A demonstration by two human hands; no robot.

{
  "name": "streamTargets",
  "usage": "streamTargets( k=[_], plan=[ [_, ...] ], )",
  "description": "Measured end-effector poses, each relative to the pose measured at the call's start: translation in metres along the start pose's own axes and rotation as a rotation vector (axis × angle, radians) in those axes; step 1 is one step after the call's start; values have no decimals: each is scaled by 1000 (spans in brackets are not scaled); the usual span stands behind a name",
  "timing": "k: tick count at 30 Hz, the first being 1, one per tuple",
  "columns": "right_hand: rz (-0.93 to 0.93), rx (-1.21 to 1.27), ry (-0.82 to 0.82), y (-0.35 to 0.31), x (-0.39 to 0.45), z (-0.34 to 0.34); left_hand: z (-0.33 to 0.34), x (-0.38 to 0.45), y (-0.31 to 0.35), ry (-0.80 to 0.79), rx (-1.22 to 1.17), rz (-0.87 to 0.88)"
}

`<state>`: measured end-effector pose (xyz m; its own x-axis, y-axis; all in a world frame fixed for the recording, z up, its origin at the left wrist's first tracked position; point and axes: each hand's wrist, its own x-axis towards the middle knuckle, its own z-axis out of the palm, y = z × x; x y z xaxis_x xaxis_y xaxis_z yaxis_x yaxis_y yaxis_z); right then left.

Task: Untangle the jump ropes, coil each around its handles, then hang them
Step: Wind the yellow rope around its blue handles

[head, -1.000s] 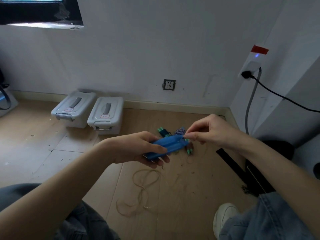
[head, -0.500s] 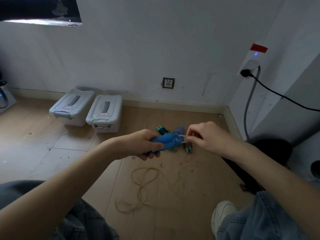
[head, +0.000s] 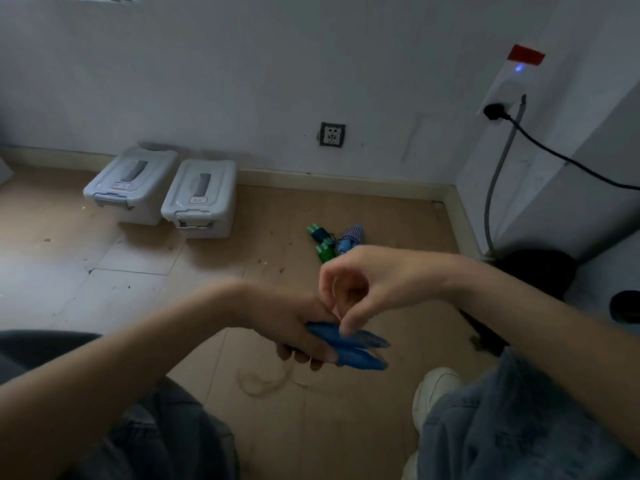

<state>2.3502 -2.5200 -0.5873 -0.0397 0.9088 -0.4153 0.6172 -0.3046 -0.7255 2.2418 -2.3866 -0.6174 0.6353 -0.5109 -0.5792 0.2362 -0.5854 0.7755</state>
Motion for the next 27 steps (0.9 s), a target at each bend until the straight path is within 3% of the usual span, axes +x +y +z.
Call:
streamTargets(
  k=[5,7,11,14,16,18,20,22,24,27],
  plan=[
    [-273,828,203,-1,-19,-16,-17,-33,21,82,-288,354],
    [-317,1009,324,1,-15,-11,-23,-37,21,192,-391,422],
    [-231,900,570,7,-7,-5,-25,-27,15,504,-544,397],
    [-124,682,637,10,-7,2,-38,-28,8,848,-747,374],
    [-62,638,612,11,-7,5,-46,-30,-4,1060,-602,214],
    [27,540,584,9,-7,6,-51,-24,-16,1140,-429,53],
    [133,278,576,9,-7,5,-52,-15,-25,1180,-184,-72],
    [199,-2,560,10,-8,4,-48,-10,-33,1133,205,-254],
    [233,-34,554,11,-12,-1,-36,-6,-34,885,487,-394],
    [234,69,529,11,-19,-12,-12,1,-24,485,647,-281]
  ],
)
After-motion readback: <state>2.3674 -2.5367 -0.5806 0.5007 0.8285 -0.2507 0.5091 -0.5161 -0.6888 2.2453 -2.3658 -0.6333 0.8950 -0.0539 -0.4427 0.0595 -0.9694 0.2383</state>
